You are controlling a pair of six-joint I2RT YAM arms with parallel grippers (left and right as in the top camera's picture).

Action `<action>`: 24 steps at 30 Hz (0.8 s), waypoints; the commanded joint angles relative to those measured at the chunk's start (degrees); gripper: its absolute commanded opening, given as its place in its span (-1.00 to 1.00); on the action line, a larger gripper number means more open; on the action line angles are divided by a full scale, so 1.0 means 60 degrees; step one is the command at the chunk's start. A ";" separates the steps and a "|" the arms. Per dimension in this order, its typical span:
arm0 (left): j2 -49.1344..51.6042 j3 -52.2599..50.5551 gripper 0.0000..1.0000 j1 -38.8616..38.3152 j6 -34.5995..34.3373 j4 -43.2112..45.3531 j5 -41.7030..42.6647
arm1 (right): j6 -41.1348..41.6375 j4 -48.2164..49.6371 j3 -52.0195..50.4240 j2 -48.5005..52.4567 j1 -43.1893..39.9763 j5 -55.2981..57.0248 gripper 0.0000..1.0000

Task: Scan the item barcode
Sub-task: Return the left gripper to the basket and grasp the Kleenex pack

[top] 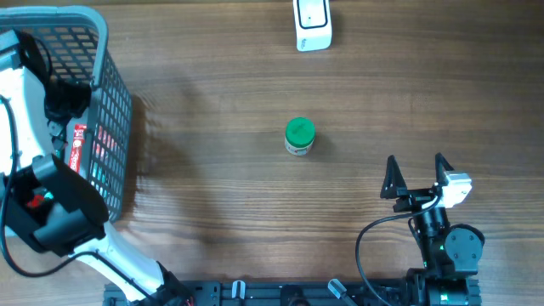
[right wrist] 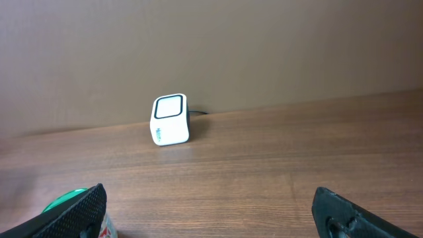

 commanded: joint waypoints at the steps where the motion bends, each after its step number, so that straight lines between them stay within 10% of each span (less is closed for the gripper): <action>1: 0.0382 -0.0397 1.00 0.0026 0.0182 0.0226 0.0160 | -0.0095 0.0040 -0.0018 -0.0076 0.0036 0.0058 0.99; 17: 0.0390 -0.3209 0.98 0.0022 0.0186 0.3122 0.0619 | -0.0095 0.0044 -0.0018 -0.0076 0.0036 0.0062 0.99; 24: 0.0390 -0.3432 0.42 0.0022 0.0189 0.3355 0.0619 | -0.0095 0.0044 -0.0018 -0.0076 0.0036 0.0062 0.99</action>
